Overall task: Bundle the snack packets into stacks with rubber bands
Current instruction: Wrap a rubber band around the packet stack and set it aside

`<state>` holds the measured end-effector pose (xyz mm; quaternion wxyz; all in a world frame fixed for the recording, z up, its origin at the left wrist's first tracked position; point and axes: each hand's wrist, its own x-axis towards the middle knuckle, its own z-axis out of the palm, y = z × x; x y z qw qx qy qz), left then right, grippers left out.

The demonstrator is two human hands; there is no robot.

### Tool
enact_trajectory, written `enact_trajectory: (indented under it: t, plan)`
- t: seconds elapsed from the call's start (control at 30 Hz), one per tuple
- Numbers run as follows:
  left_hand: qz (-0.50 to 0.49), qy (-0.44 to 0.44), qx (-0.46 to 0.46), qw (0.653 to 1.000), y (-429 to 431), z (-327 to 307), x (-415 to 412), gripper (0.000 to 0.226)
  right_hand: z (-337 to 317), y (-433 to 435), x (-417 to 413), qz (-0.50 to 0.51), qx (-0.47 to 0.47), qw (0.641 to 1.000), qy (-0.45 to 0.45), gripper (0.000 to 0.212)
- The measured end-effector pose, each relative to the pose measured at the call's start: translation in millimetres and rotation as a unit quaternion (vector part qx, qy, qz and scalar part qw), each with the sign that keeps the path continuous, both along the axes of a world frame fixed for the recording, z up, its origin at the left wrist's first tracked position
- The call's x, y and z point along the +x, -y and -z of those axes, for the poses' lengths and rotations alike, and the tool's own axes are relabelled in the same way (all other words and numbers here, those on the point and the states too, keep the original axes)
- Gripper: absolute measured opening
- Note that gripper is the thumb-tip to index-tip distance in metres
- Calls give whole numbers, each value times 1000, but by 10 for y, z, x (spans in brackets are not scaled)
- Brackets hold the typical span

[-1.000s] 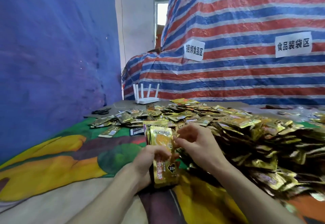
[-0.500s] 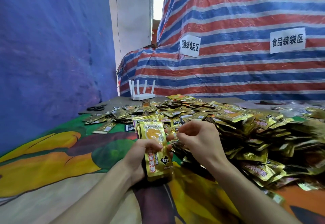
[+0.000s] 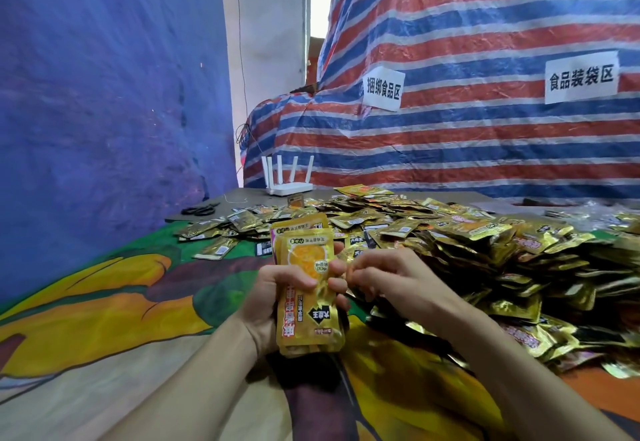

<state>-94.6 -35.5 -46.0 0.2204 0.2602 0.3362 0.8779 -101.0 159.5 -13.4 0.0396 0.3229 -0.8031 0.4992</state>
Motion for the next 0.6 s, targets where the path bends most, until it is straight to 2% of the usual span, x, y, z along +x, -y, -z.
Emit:
enact_trajectory:
  t: [0.07, 0.13, 0.2, 0.27, 0.33, 0.4, 0.53, 0.6]
  plan:
    - [0, -9, 5, 1000, 3, -28, 20, 49, -37, -19, -4, -70, -143, 985, 72, 36]
    - [-10, -9, 15, 1000, -7, -44, 30, 51, -53, -21, -3, -134, -266, 944, 144, 19]
    - [-22, -2, 18, 1000, -19, -43, 33, 52, -67, -10, 23, -211, -343, 887, 227, 14]
    - [-27, 7, 16, 999, -27, -32, 38, 51, -84, -15, 43, -255, -396, 833, 290, 20]
    - [-19, 14, 15, 1000, -52, -20, 39, 49, -90, -34, 44, -251, -434, 808, 310, 26]
    - [-18, 11, 15, 1000, -72, -10, 33, 46, -71, -30, 27, -234, -441, 813, 300, 31]
    - [-61, 19, -57, 996, -27, 4, 0, 44, -43, 10, -18, -171, -392, 870, 244, 29]
    - [-128, 69, -41, 989, 11, 4, -60, 44, -21, -25, -61, -128, -371, 898, 197, 29]
